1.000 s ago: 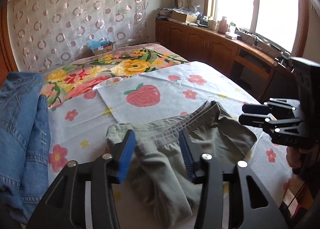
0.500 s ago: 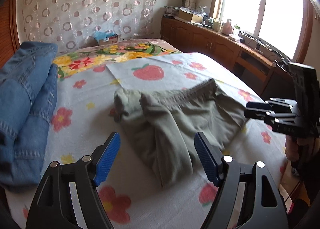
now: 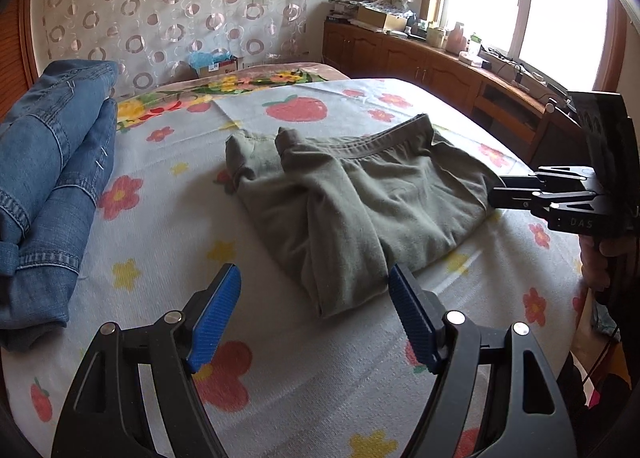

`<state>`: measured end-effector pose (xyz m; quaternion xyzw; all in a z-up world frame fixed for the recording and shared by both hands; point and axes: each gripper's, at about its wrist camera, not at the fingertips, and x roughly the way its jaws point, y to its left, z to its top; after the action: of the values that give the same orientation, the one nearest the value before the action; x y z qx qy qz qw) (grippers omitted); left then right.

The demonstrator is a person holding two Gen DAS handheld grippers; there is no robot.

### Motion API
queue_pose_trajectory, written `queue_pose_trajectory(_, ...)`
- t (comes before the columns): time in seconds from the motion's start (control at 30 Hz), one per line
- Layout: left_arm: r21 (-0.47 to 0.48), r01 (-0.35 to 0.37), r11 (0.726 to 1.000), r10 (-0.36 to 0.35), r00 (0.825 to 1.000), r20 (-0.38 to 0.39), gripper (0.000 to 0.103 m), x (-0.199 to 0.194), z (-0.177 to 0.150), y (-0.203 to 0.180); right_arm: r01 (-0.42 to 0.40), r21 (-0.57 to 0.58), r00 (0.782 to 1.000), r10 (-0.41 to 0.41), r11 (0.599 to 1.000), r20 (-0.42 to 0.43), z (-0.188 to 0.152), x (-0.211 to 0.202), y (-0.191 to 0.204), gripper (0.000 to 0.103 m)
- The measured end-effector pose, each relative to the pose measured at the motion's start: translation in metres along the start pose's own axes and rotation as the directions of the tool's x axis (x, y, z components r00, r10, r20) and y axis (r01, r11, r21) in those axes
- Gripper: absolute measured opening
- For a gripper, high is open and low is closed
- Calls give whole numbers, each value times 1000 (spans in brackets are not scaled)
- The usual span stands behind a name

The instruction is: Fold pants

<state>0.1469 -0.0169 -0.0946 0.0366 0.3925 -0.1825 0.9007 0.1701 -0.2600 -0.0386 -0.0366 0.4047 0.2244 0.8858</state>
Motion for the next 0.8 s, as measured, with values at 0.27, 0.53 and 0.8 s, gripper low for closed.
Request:
queue_pose_trajectory(0.27,-5,-5,1000,5,1000,-14,77,3,-1,1,37,-21,998,-36,999,54,1,-13,1,5)
queue_pose_trajectory(0.53,-1,-23,1000,23,1000,-13,76,3,-2,2,88,-21,996,-87,996,19,-8,-5,6,4)
queue_pose_trajectory(0.8,10,-86,996,86,996,-21,68,-2,-4,12,76,-3,997,-75,997,36,-10,-6,0,4)
